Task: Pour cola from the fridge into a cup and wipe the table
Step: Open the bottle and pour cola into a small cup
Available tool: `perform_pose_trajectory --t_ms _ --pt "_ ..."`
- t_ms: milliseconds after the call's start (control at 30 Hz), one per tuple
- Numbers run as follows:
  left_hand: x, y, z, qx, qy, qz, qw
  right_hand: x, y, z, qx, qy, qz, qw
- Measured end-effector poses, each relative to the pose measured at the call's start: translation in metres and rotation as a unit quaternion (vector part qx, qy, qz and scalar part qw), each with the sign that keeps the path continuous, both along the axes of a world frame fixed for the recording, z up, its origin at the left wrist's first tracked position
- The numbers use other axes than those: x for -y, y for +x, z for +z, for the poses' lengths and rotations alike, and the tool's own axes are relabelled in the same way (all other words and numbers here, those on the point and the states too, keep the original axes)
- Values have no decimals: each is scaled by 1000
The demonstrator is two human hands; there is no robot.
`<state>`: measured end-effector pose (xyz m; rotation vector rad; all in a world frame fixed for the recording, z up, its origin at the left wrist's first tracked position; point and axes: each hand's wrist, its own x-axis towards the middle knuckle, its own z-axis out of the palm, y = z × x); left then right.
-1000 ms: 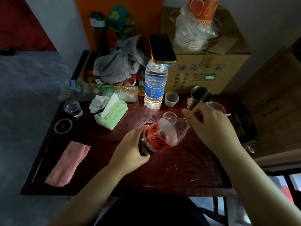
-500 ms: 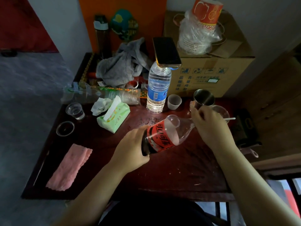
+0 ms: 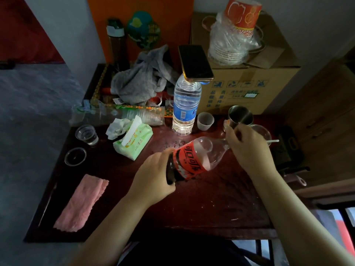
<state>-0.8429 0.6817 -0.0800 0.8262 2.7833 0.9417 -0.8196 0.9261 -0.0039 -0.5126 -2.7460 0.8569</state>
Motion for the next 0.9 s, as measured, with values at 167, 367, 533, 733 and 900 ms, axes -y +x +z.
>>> perform_pose_trajectory --t_ms 167,367,533,733,900 --pt "7 0 -6 50 27 11 998 13 -1 2 -55 73 11 996" --pt "13 1 -4 107 70 9 992 10 -1 6 -166 109 192 961" --pt "14 2 -9 -1 -3 18 1000 17 -8 0 140 69 -32 987" --pt "17 1 -5 137 78 -6 987 23 4 8 -220 117 174 953" --pt "16 1 -4 127 93 -8 987 15 8 16 -192 102 216 952"
